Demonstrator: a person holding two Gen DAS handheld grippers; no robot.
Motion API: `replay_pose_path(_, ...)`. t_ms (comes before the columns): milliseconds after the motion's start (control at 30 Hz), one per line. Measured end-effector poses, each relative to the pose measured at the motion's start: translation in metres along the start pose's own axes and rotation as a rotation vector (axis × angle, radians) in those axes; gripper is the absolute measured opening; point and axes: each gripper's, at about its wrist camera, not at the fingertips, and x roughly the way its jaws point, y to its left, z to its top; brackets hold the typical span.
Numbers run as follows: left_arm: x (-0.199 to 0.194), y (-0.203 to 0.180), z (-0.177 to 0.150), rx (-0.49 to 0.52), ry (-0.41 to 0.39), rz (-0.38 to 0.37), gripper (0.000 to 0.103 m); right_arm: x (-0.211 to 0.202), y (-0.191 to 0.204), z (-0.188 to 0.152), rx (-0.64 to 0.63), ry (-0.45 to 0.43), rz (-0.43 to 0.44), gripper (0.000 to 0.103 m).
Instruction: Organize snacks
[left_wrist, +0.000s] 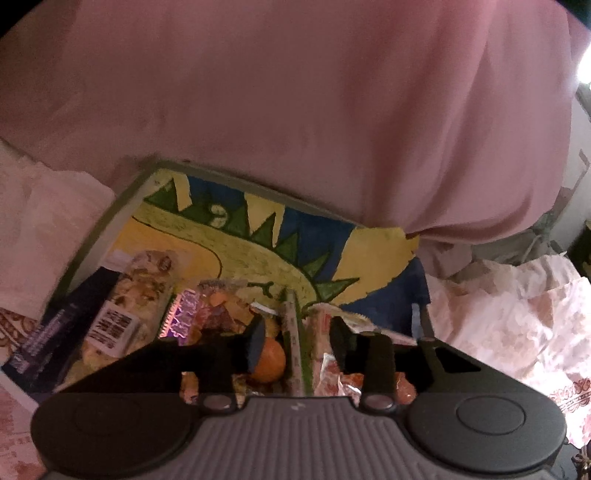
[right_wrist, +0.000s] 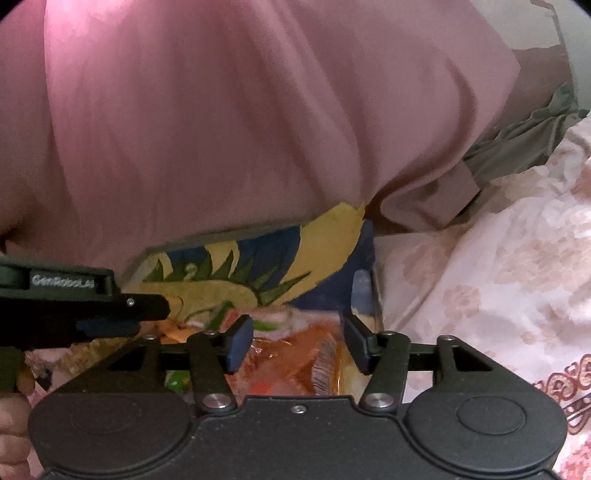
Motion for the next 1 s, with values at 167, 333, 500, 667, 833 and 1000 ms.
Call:
replay_pose_path(167, -0.03, -0.003, 0.005, 0.017, -0.052, 0.014, 0.066, -0.028, 0.001, 0.013, 0.019, -0.053, 0.005, 0.074)
replay_pose_path(333, -0.073, -0.006, 0.009, 0.051, -0.124, 0.031, 0.088, -0.066, 0.009, 0.022, 0.008, -0.106, 0.014, 0.088)
replay_pose_path(500, -0.12, -0.007, 0.003, 0.084, -0.199, 0.053, 0.102, -0.108, 0.024, 0.023, -0.044, -0.146, 0.029, 0.098)
replay_pose_path(667, -0.164, -0.004, -0.021, 0.121, -0.243, 0.074, 0.103, -0.148, 0.035, 0.01, -0.031, -0.168, 0.046, 0.102)
replay_pose_path(833, -0.2, 0.003, -0.054, 0.146, -0.275, 0.098, 0.103, -0.181, 0.046, -0.009, -0.051, -0.173, 0.051, 0.102)
replay_pose_path(1000, -0.229, 0.009, -0.087, 0.175, -0.293, 0.12, 0.103, -0.211, 0.055, -0.031, -0.083, -0.165, 0.053, 0.102)
